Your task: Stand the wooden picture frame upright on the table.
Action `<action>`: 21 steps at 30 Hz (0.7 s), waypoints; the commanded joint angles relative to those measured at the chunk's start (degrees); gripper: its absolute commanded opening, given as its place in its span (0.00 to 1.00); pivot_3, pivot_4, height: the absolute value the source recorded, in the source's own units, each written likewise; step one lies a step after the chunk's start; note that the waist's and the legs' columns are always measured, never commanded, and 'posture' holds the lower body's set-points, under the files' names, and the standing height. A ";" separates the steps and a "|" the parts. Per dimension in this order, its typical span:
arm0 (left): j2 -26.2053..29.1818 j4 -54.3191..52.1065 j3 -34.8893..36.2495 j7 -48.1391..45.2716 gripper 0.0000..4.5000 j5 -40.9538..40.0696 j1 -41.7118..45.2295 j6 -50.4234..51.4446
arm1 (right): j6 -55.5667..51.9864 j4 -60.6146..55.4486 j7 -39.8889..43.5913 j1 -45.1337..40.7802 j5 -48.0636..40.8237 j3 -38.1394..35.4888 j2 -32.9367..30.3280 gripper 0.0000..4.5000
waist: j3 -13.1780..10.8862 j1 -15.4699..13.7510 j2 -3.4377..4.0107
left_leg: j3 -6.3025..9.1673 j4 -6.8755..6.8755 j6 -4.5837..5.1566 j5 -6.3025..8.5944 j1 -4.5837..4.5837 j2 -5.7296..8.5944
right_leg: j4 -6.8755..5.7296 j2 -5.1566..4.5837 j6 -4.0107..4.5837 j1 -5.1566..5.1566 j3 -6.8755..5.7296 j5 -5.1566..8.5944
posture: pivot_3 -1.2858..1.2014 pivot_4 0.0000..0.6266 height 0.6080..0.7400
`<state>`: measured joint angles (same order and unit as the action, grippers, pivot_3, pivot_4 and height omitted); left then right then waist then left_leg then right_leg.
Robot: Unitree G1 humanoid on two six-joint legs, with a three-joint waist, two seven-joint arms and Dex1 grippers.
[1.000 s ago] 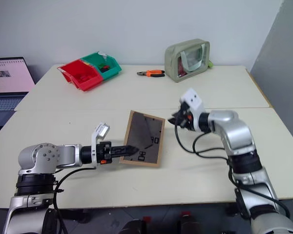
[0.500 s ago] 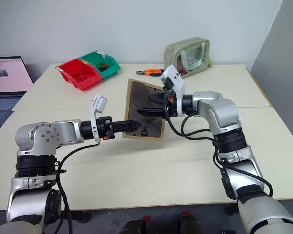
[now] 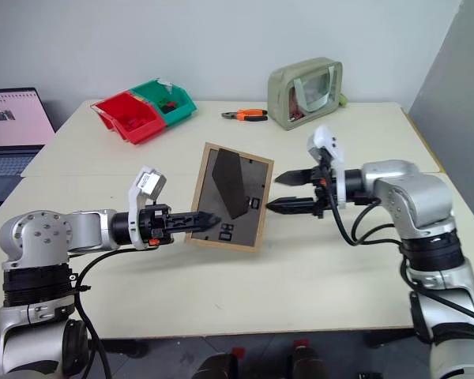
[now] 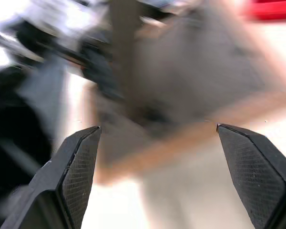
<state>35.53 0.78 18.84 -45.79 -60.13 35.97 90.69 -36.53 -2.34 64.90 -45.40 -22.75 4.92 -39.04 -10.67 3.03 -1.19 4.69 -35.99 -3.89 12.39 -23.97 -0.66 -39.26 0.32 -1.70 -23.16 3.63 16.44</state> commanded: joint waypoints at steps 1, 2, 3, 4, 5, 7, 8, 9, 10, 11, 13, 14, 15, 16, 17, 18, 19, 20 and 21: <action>0.71 0.45 3.52 3.98 0.28 -9.70 -0.17 1.81 | 46.88 4.31 -6.50 6.66 18.71 0.99 -2.45 0.91 | 0.01 -0.11 -0.03 | -0.05 0.00 0.00 0.00 0.01 0.01 | -0.02 0.00 0.00 -0.01 0.06 0.00 | 0.52 0.24 1.00; 0.67 1.98 3.40 5.99 0.28 -12.76 0.17 1.81 | 61.67 8.57 -14.12 7.12 27.04 2.26 -2.76 0.91 | 0.01 -0.07 -0.03 | -0.06 -0.04 -0.01 0.00 0.01 0.04 | 0.00 0.00 -0.02 0.01 0.05 0.01 | 0.52 0.24 1.00; 0.57 2.95 3.20 7.71 0.28 -15.09 0.51 1.81 | 74.38 12.87 -19.52 6.81 32.40 2.37 -1.91 0.91 | 0.00 -0.03 -0.03 | -0.10 -0.03 -0.01 0.00 0.01 0.04 | 0.01 0.01 -0.03 0.00 0.07 0.00 | 0.52 0.24 1.00; 0.52 3.85 2.77 9.38 0.28 -17.55 0.84 1.81 | 86.11 16.48 -26.17 6.12 39.32 2.56 -1.22 0.91 | -0.01 0.08 -0.05 | -0.14 -0.04 -0.01 0.00 0.03 0.03 | -0.04 0.01 -0.03 -0.02 0.13 -0.01 | 0.52 0.24 1.00; 0.55 4.50 2.45 11.06 0.28 -19.68 1.03 1.81 | 93.75 19.49 -30.96 5.23 44.22 2.56 -0.72 0.91 | -0.01 0.25 -0.06 | -0.21 -0.09 -0.01 0.00 0.07 0.02 | -0.14 -0.01 -0.04 -0.04 0.22 -0.01 | 0.52 0.24 1.00; 0.56 5.48 1.52 14.46 0.28 -24.05 1.26 1.81 | 100.50 23.42 -41.10 2.67 53.10 2.34 1.44 0.91 | -0.02 0.44 -0.07 | -0.28 -0.09 -0.04 -0.02 0.14 0.04 | -0.28 0.01 -0.03 -0.07 0.31 -0.02 | 0.52 0.24 1.00; 0.39 5.57 0.95 16.37 0.28 -26.42 1.08 1.81 | 101.54 25.09 -46.16 1.01 56.89 2.39 3.32 0.91 | -0.02 0.53 -0.07 | -0.28 -0.09 -0.14 -0.08 0.16 0.04 | -0.33 0.03 -0.03 -0.09 0.34 -0.02 | 0.52 0.24 1.00; 0.22 5.63 0.36 18.16 0.28 -28.41 0.89 1.81 | 102.48 26.45 -50.85 -0.65 60.35 2.41 5.09 0.91 | -0.02 0.54 -0.07 | -0.29 -0.10 -0.24 -0.13 0.19 0.03 | -0.40 0.05 -0.02 -0.11 0.37 -0.02 | 0.52 0.24 1.00; 0.00 5.69 -0.11 19.74 0.28 -30.06 0.73 1.81 | 103.42 27.46 -53.98 -2.24 61.96 2.42 7.07 0.91 | -0.02 0.59 -0.07 | -0.25 -0.09 -0.32 -0.18 0.20 0.03 | -0.47 0.06 -0.01 -0.11 0.37 -0.01 | 0.52 0.24 1.00; 0.01 5.96 -0.67 21.56 0.28 -32.18 0.49 1.33 | 104.44 28.10 -56.72 -3.53 63.96 2.74 8.25 0.91 | -0.02 0.62 -0.07 | -0.24 -0.11 -0.38 -0.22 0.23 -0.01 | -0.57 0.06 0.00 -0.12 0.38 -0.01 | 0.52 0.24 1.00; 0.77 5.59 -2.25 24.75 0.28 -36.55 -0.32 -0.39 | 105.39 28.97 -61.47 -5.09 68.00 3.67 9.24 0.91 | -0.02 0.41 -0.09 | -0.19 -0.11 -0.45 -0.26 0.24 -0.03 | -0.66 0.06 0.04 -0.14 0.39 0.00 | 0.52 0.24 1.00; 1.32 5.05 -3.09 26.06 0.28 -38.84 -0.92 -1.40 | 105.72 29.73 -62.85 -5.71 69.26 4.46 9.69 0.91 | -0.02 0.24 -0.09 | -0.14 -0.12 -0.46 -0.27 0.23 -0.02 | -0.67 0.06 0.05 -0.13 0.34 0.01 | 0.52 0.24 1.00; 1.83 4.46 -3.95 27.51 0.28 -40.98 -1.59 -2.50 | 106.27 30.76 -63.78 -6.30 69.67 5.26 9.94 0.91 | -0.02 0.22 -0.09 | -0.12 -0.12 -0.47 -0.27 0.23 -0.03 | -0.67 0.05 0.05 -0.13 0.34 0.01 | 0.52 0.24 1.00; 2.55 3.70 -4.92 29.07 0.28 -43.35 -2.50 -3.90 | 107.02 31.94 -64.52 -6.91 69.65 6.13 9.98 0.87 | -0.02 0.20 -0.09 | -0.13 -0.12 -0.47 -0.28 0.23 -0.03 | -0.67 0.02 0.05 -0.13 0.36 0.01 | 0.52 0.24 1.00; 3.22 2.62 -5.54 30.36 0.28 -44.86 -3.42 -5.15 | 107.23 32.46 -65.91 -7.35 70.41 6.57 9.80 0.83 | -0.02 0.10 -0.09 | -0.13 -0.12 -0.46 -0.28 0.24 -0.02 | -0.66 0.01 0.05 -0.12 0.36 0.01 | 0.52 0.24 1.00; 4.09 1.60 -6.19 31.54 0.28 -46.37 -4.40 -6.42 | 106.96 32.79 -67.45 -7.71 71.57 6.82 9.39 0.80 | -0.02 0.03 -0.09 | -0.12 -0.13 -0.46 -0.28 0.22 0.00 | -0.66 -0.04 0.05 -0.11 0.36 0.01 | 0.52 0.24 1.00; 4.90 0.85 -6.70 32.45 0.28 -47.96 -5.27 -7.64 | 107.01 32.94 -68.90 -7.98 72.55 6.92 8.95 0.76 | -0.02 -0.01 -0.09 | -0.12 -0.13 -0.46 -0.28 0.22 0.01 | -0.66 -0.04 0.05 -0.11 0.35 0.01 | 0.52 0.24 1.00; 5.64 0.33 -7.16 33.39 0.28 -49.34 -5.99 -8.86 | 106.99 33.24 -70.06 -8.28 73.05 7.04 8.60 0.69 | -0.02 -0.05 -0.09 | -0.13 -0.13 -0.46 -0.28 0.22 0.02 | -0.66 -0.05 0.05 -0.11 0.36 0.01 | 0.52 0.24 1.00; 6.54 -0.16 -7.89 34.33 0.28 -51.08 -6.73 -10.27 | 106.95 33.65 -70.92 -8.63 73.43 7.46 8.20 0.64 | -0.02 -0.05 -0.09 | -0.12 -0.13 -0.45 -0.28 0.22 0.02 | -0.66 -0.06 0.06 -0.11 0.36 0.01 | 0.52 0.24 1.00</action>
<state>40.02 3.25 11.56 -13.73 -106.13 29.90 84.12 70.00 31.78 -2.11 -51.29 50.58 13.18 -29.25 -10.69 2.98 -1.28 4.57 -36.12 -4.34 12.11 -23.75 -0.64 -39.92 0.25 -1.64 -23.26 3.99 16.45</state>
